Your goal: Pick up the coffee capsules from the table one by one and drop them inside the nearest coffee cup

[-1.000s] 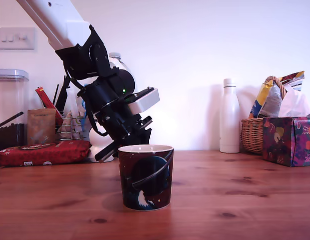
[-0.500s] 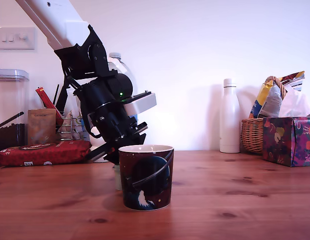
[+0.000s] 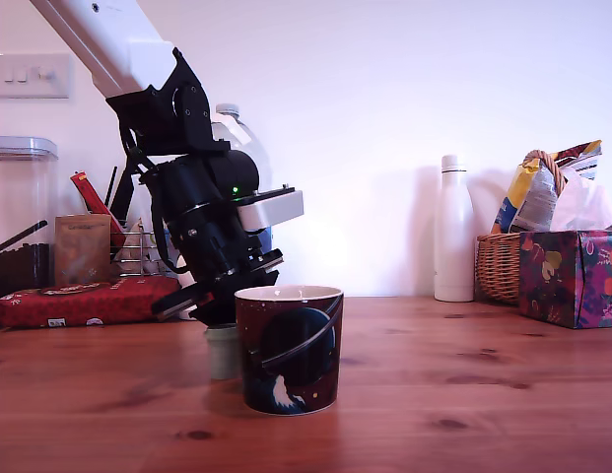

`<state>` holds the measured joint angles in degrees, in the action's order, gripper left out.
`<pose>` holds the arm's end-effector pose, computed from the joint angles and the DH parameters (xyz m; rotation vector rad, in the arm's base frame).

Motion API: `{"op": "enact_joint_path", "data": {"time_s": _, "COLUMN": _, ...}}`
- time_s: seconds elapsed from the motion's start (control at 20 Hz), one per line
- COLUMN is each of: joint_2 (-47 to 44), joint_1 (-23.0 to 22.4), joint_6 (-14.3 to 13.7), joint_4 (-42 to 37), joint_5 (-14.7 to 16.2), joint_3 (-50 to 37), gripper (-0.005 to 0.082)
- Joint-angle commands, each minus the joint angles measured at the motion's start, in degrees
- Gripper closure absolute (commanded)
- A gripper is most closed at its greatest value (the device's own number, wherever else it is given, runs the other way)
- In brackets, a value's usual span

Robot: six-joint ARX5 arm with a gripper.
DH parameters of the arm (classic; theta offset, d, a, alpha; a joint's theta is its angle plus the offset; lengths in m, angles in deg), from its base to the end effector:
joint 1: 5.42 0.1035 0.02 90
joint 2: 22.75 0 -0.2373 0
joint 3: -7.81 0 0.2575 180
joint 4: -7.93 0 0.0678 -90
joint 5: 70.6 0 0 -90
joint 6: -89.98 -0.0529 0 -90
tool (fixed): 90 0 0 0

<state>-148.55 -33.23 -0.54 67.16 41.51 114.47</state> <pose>0.3672 -0.2162 0.0971 1.2760 0.5186 -1.6609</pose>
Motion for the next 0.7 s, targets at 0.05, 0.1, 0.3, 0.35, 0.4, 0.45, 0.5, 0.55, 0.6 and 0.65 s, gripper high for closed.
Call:
{"op": "enact_joint_path", "data": {"time_s": 0.05, "joint_2": 0.2, "joint_1": 0.6, "joint_6": 0.1, "joint_4": 2.3, "joint_5": -1.4, "joint_3": -0.1, "gripper": 0.0793}}
{"op": "enact_joint_path", "data": {"time_s": 0.1, "joint_2": 0.2, "joint_1": 0.8, "joint_6": 0.3, "joint_4": 3.0, "joint_5": -1.9, "joint_3": -0.1, "gripper": 0.0793}}
{"op": "enact_joint_path", "data": {"time_s": 0.3, "joint_2": 0.3, "joint_1": 1.7, "joint_6": 1.9, "joint_4": 5.9, "joint_5": -2.6, "joint_3": -0.1, "gripper": 0.0793}}
{"op": "enact_joint_path", "data": {"time_s": 0.35, "joint_2": 0.4, "joint_1": 1.8, "joint_6": 2.6, "joint_4": 6.8, "joint_5": -2.7, "joint_3": -0.1, "gripper": 0.0793}}
{"op": "enact_joint_path", "data": {"time_s": 0.4, "joint_2": 0.5, "joint_1": 2.0, "joint_6": 2.7, "joint_4": 7.9, "joint_5": -2.8, "joint_3": -0.1, "gripper": 0.0793}}
{"op": "enact_joint_path", "data": {"time_s": 0.45, "joint_2": 0.7, "joint_1": 2.0, "joint_6": 2.7, "joint_4": 8.8, "joint_5": -3.0, "joint_3": -0.1, "gripper": 0.0793}}
{"op": "enact_joint_path", "data": {"time_s": 0.5, "joint_2": 1.0, "joint_1": 2.0, "joint_6": 3.0, "joint_4": 9.8, "joint_5": -3.2, "joint_3": -0.1, "gripper": 0.0793}}
{"op": "enact_joint_path", "data": {"time_s": 0.55, "joint_2": 1.2, "joint_1": 2.0, "joint_6": 3.2, "joint_4": 10.4, "joint_5": -3.3, "joint_3": -0.1, "gripper": 0.0793}}
{"op": "enact_joint_path", "data": {"time_s": 0.6, "joint_2": 1.6, "joint_1": 2.0, "joint_6": 3.6, "joint_4": 11.0, "joint_5": -3.3, "joint_3": -0.1, "gripper": 0.0793}}
{"op": "enact_joint_path", "data": {"time_s": 0.65, "joint_2": 2.1, "joint_1": 2.0, "joint_6": 3.8, "joint_4": 11.8, "joint_5": -3.3, "joint_3": -0.1, "gripper": 0.0793}}
